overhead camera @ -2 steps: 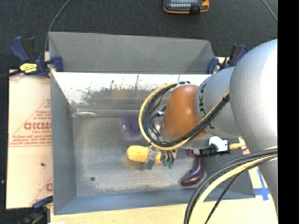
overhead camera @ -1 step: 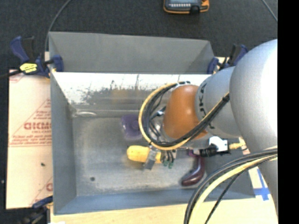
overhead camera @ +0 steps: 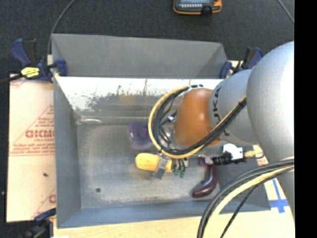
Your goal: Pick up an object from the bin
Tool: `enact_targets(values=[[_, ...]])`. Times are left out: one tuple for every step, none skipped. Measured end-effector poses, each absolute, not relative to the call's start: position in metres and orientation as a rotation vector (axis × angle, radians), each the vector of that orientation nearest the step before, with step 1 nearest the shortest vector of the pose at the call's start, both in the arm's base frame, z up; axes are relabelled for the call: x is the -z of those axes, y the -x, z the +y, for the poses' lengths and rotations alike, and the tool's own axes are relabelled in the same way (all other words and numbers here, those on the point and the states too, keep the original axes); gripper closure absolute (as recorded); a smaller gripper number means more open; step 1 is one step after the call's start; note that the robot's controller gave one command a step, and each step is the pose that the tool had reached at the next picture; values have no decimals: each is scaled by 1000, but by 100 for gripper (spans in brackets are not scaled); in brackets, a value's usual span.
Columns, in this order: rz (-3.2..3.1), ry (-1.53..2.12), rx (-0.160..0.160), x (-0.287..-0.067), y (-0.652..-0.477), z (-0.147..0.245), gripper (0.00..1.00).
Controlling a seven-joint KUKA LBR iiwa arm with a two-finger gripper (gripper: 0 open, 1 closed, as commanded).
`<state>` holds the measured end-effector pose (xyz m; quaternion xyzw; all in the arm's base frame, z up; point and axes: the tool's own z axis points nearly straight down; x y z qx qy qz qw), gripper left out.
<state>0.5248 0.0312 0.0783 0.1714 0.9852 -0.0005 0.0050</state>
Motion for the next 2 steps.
enact_targets(values=[[3090,-534,2,-99,-524,31,100],[3085,-530,0,-118,-525,31,100]])
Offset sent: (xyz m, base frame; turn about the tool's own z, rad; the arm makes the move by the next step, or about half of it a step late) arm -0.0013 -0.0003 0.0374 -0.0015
